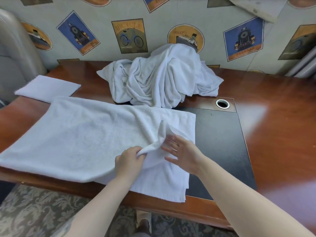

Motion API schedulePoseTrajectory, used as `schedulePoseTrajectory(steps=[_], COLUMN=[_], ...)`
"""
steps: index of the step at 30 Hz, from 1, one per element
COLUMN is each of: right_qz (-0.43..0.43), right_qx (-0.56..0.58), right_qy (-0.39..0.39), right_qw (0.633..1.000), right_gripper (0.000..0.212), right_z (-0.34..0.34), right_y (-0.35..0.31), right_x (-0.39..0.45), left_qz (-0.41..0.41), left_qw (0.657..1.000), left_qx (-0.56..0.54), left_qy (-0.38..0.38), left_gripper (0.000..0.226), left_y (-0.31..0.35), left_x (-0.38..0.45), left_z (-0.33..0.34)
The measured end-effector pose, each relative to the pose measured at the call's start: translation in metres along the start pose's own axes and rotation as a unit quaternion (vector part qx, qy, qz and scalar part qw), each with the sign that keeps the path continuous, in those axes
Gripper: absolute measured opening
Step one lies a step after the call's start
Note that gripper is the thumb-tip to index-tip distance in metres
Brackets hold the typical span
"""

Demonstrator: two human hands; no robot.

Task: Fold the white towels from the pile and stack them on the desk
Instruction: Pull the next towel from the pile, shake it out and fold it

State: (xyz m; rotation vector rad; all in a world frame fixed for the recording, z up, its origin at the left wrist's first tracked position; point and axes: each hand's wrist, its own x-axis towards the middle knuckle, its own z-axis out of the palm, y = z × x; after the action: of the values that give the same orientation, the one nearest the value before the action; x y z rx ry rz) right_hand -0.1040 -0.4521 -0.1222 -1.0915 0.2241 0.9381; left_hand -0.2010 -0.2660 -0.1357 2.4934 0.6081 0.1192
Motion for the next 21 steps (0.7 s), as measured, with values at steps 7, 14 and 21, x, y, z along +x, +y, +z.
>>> schedulePoseTrajectory(steps=[7, 14, 21], right_qz=[-0.076, 0.022, -0.01], right_qx=[-0.267, -0.363, -0.365], right_qy=[0.388, 0.338, 0.371], right_qw=[0.879, 0.868, 0.854], right_gripper=[0.011, 0.014, 0.012], right_z=[-0.042, -0.043, -0.033], right_y=[0.064, 0.107, 0.103], right_x=[-0.041, -0.064, -0.056], left_qz=[0.043, 0.269, 0.264], left_qw=[0.992, 0.913, 0.941], left_qx=[0.007, 0.086, 0.027], left_qy=[0.117, -0.294, -0.21], left_gripper=[0.03, 0.039, 0.021], left_y=[0.008, 0.027, 0.012], left_x=[0.037, -0.073, -0.08], left_z=[0.003, 0.08, 0.087])
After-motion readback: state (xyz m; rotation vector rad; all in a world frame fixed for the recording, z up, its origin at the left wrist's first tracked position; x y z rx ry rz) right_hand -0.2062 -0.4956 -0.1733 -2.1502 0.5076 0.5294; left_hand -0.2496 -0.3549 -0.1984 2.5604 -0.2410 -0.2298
